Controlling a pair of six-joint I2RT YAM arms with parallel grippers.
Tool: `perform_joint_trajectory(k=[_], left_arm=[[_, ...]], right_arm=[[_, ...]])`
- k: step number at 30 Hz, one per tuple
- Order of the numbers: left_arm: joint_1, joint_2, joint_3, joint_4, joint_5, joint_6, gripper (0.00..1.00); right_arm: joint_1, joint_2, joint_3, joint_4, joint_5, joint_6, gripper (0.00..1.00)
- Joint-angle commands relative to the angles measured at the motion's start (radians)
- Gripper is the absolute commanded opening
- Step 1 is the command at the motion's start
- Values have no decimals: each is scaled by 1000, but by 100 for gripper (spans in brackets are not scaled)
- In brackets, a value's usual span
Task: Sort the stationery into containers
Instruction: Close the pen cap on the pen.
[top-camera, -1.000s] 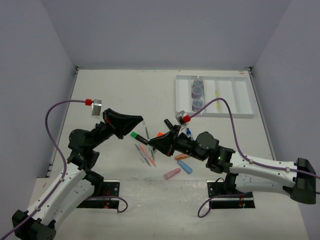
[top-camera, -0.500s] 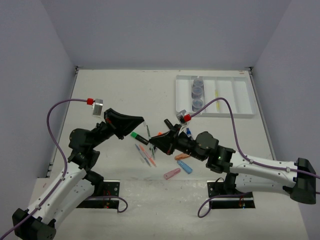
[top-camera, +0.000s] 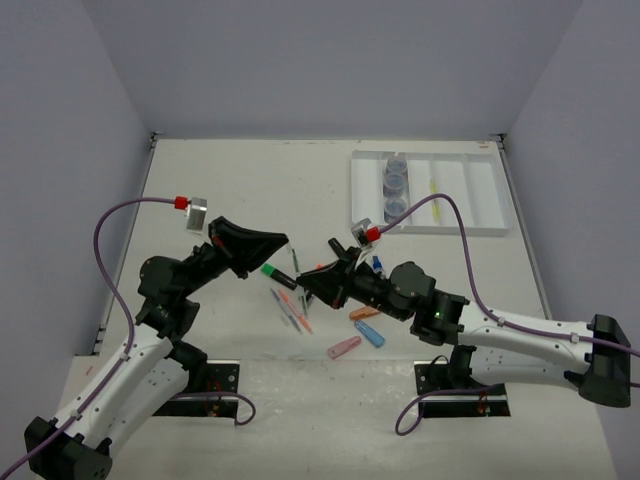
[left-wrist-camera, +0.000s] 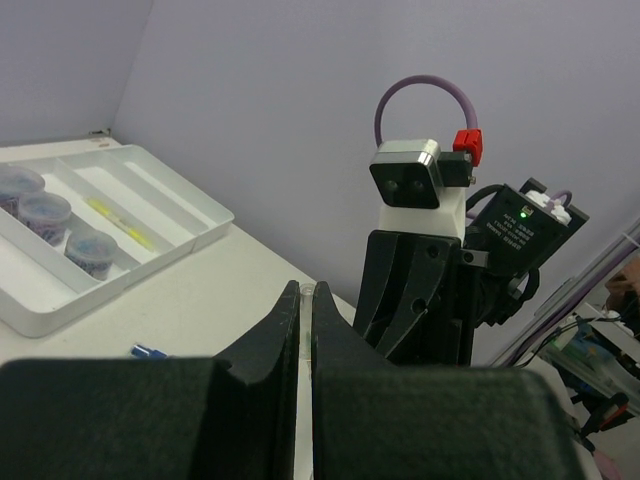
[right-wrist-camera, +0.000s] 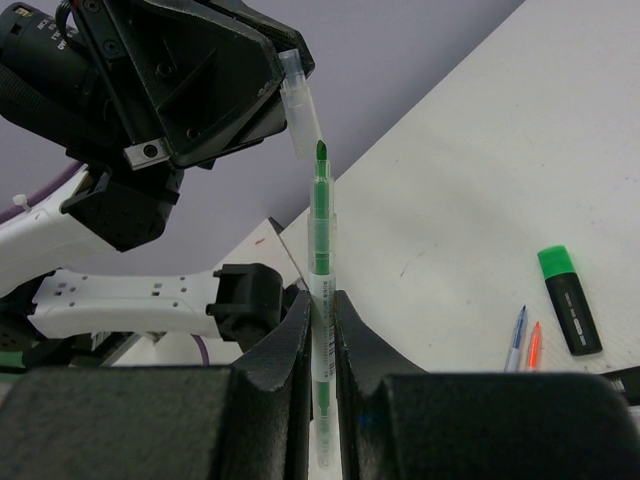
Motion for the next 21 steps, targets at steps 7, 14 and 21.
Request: perform_joint_trajectory(k=[7, 14, 21], left_arm=[[-6, -19, 73, -67, -29, 61, 0], [-6, -19, 62, -62, -24, 53, 0], [-6, -16, 54, -51, -21, 46, 0]], right_arm=[[7, 12, 30, 37, 22, 16, 0], [7, 18, 38, 34, 25, 14, 0], [7, 21, 54, 30, 20, 13, 0]])
